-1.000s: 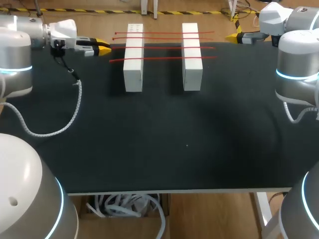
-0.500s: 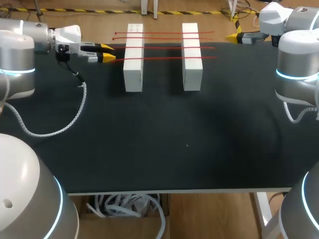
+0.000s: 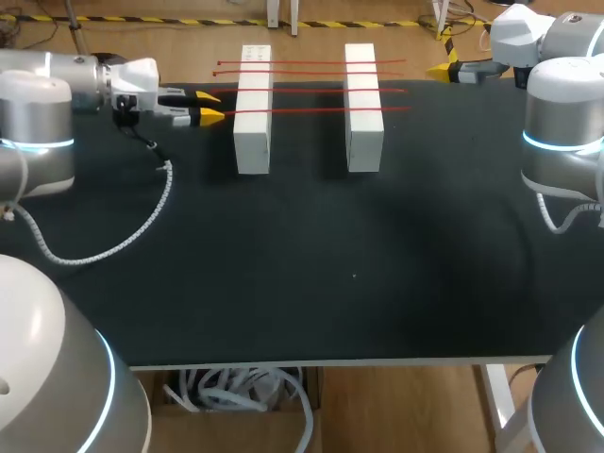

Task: Grab the tape and strap the tape.

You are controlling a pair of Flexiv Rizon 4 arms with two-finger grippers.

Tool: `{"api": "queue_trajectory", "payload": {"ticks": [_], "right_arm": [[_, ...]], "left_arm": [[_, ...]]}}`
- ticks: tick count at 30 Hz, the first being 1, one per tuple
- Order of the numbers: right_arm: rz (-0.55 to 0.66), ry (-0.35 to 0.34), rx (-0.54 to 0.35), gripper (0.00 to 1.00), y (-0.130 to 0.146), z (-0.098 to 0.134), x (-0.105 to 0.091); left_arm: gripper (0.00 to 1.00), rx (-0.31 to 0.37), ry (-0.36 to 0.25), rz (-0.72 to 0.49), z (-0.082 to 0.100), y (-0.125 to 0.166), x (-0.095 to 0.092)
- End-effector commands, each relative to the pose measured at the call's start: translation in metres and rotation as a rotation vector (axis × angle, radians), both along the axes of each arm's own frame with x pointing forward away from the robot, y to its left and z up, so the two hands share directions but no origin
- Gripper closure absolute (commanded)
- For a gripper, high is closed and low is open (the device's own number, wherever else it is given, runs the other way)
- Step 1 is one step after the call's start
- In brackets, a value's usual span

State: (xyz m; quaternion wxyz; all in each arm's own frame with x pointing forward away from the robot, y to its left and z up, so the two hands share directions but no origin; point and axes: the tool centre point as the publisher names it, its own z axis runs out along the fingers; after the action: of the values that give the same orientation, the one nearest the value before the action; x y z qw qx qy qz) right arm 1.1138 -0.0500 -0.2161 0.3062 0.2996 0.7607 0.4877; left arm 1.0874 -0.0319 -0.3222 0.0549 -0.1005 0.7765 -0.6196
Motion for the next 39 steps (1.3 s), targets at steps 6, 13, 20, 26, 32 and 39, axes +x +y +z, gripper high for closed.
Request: {"api": "queue_trajectory", "payload": {"ticks": [6, 13, 20, 26, 32, 39], "right_arm": [[0.0, 0.0, 0.0, 0.0, 0.0, 0.0, 0.0], [0.0, 0.0, 0.0, 0.0, 0.0, 0.0, 0.0], [0.0, 0.0, 0.0, 0.0, 0.0, 0.0, 0.0], [0.0, 0.0, 0.0, 0.0, 0.0, 0.0, 0.0], [0.0, 0.0, 0.0, 0.0, 0.0, 0.0, 0.0], [0.0, 0.0, 0.0, 0.0, 0.0, 0.0, 0.0]], "left_arm": [[0.72, -0.018, 0.016, -0.029, -0.012, 0.01, -0.002], [0.74, -0.031, 0.023, -0.043, -0.014, 0.018, -0.003], [0.76, -0.041, 0.02, -0.075, -0.012, 0.018, 0.0], [0.75, -0.038, 0.022, -0.094, -0.015, 0.016, 0.001], [0.8, -0.051, 0.021, -0.104, -0.016, 0.013, 0.002], [0.88, -0.05, 0.017, -0.113, -0.016, 0.011, 0.001]]}}
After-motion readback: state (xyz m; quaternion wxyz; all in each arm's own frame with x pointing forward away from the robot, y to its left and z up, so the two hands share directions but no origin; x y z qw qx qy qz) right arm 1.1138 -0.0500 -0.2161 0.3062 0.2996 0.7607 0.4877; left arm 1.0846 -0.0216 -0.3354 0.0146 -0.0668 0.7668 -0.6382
